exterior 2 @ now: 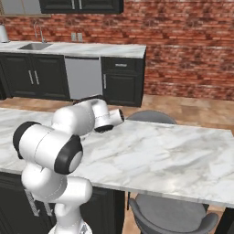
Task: Retrieve the shaker from the cabinet and place it next the steak on a plate on the dining table.
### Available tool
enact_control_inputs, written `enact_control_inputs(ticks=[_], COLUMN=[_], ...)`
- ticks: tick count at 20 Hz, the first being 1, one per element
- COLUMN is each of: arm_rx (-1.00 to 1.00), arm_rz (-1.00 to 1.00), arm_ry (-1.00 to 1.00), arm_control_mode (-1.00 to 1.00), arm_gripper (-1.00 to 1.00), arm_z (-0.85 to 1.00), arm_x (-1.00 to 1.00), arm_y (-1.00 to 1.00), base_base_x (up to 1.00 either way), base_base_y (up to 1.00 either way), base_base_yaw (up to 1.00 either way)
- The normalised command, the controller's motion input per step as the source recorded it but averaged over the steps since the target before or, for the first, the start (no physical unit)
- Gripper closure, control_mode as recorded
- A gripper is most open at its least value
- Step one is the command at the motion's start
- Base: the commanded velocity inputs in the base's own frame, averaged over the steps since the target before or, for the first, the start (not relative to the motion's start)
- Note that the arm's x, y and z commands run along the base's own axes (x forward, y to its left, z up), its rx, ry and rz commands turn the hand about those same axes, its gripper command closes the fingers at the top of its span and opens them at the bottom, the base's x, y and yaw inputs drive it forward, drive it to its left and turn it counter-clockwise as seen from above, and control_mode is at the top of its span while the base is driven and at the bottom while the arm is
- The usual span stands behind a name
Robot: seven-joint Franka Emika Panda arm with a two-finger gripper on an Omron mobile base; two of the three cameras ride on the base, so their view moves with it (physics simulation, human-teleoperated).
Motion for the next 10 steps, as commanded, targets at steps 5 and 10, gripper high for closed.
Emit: enact_control_inputs(ticks=[5, 10], arm_rx=[0.0, 0.0], arm_rz=[0.0, 0.0], arm_ry=[0.0, -0.01], arm_control_mode=[-1.0, -1.0], arm_gripper=[1.0, 1.0], arm_z=[-0.07, -0.11], arm_x=[0.11, 0.01], arm_y=[0.08, 0.0], base_base_x=[0.0, 0.0], base_base_y=[0.0, 0.0], base_base_yaw=[0.0, 0.0])
